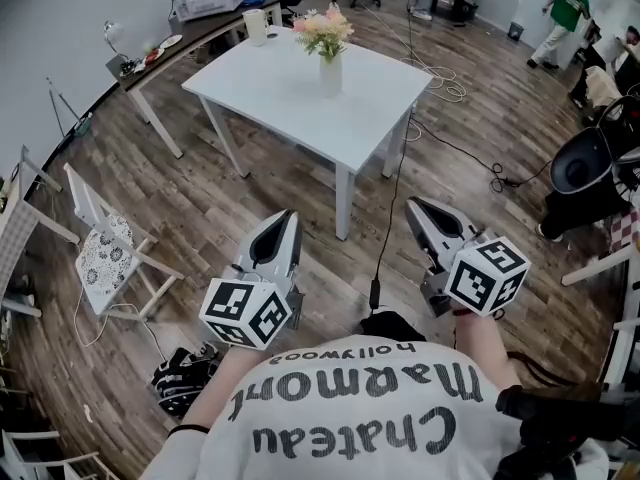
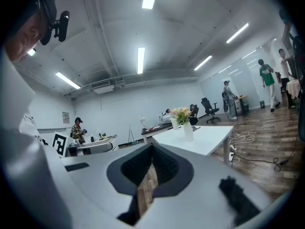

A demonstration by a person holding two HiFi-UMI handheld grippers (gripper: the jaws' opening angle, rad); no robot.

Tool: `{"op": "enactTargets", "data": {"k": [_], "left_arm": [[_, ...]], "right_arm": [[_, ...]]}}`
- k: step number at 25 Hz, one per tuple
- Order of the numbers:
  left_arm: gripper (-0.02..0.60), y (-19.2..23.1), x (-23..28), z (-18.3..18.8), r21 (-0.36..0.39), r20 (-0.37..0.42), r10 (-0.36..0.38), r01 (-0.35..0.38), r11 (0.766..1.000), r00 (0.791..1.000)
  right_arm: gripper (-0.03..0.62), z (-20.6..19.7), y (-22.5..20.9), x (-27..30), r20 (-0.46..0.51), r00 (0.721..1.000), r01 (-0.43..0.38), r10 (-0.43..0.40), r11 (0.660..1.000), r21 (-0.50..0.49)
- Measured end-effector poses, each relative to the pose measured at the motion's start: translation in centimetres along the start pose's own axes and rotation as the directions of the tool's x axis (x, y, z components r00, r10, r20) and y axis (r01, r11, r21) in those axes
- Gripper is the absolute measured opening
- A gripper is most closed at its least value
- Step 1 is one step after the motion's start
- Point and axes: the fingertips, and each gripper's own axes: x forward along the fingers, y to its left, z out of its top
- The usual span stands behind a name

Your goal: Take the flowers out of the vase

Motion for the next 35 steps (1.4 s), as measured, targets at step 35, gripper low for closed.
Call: {"op": "enactTargets", "data": {"k": [35], "left_arm": [[0.005, 10.4, 26.8, 0.7, -0.051, -0.007, 0.205, -0.205, 0.977, 0.979]], "right_arm": [[0.015, 8.2, -21.7, 22.3, -0.084, 0.966, -0.248, 0.247, 0.969, -0.004]]}}
